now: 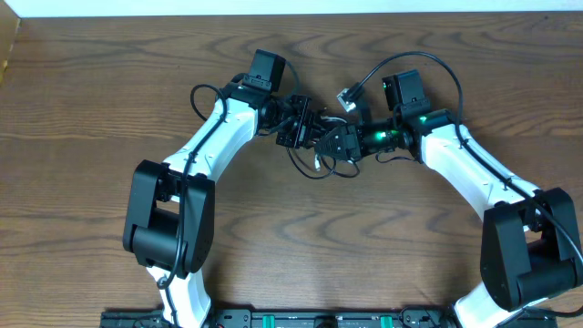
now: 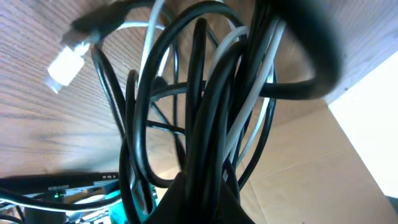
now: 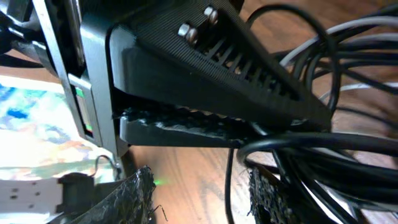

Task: Untangle cables

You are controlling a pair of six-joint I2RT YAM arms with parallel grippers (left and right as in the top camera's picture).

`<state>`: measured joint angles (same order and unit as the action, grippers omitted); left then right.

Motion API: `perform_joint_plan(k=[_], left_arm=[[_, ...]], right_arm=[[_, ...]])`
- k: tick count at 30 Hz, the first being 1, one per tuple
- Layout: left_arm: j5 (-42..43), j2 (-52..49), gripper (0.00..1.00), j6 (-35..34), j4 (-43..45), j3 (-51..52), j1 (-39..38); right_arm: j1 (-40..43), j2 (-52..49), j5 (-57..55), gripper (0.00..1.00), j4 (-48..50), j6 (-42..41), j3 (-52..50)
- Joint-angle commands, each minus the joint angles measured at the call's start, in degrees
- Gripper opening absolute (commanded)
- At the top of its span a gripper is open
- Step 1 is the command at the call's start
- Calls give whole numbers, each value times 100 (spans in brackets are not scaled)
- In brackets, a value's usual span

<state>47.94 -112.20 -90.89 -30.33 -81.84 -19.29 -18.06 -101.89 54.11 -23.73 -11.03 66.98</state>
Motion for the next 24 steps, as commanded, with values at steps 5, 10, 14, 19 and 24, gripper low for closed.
perform_joint_plan(k=[5, 10, 14, 19, 24], left_arm=[[24, -42, 7, -118, -50, -13, 7], [24, -42, 8, -120, -48, -13, 7], [48, -42, 8, -140, -48, -13, 9], [74, -42, 8, -138, -48, -13, 7], [138, -42, 8, -140, -48, -13, 9]], right_arm=[[-44, 129, -503, 49, 59, 409, 31], [-122, 129, -951, 49, 72, 409, 31], [-238, 127, -1279, 49, 116, 411, 31], [-433, 127, -1816, 43, 341, 400, 31], [-551, 127, -2785, 38, 437, 273, 31]])
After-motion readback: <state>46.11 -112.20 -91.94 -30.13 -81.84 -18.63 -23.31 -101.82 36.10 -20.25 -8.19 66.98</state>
